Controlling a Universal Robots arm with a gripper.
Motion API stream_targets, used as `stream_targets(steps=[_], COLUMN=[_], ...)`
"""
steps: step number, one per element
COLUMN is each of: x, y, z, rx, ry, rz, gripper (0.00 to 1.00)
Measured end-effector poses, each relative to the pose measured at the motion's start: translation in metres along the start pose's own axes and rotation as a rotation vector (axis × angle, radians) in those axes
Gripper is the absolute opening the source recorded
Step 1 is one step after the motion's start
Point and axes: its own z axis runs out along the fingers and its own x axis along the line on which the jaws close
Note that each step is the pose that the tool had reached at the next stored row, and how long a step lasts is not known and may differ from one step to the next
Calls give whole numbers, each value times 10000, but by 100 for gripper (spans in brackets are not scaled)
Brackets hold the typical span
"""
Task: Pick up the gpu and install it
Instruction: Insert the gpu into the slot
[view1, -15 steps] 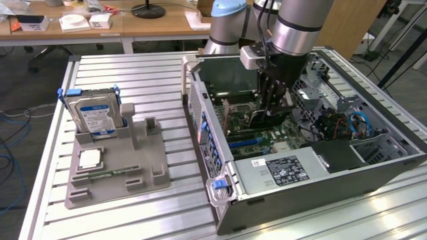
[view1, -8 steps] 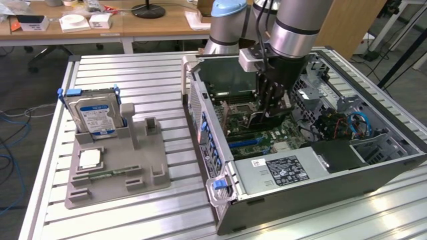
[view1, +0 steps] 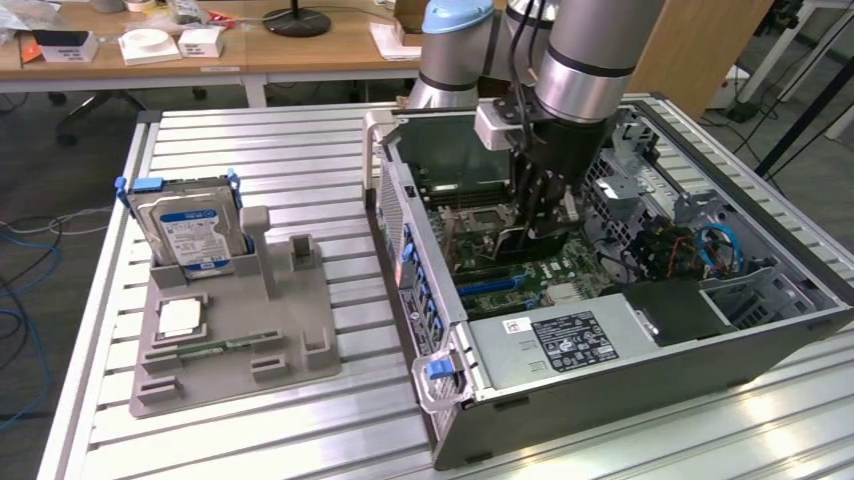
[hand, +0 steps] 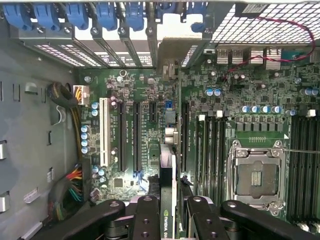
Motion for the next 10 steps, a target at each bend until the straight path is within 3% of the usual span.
stream_targets(steps=[10], x=[5], y=[31], z=[75], rx=[0], ry=[0], rz=[-1], gripper=[26])
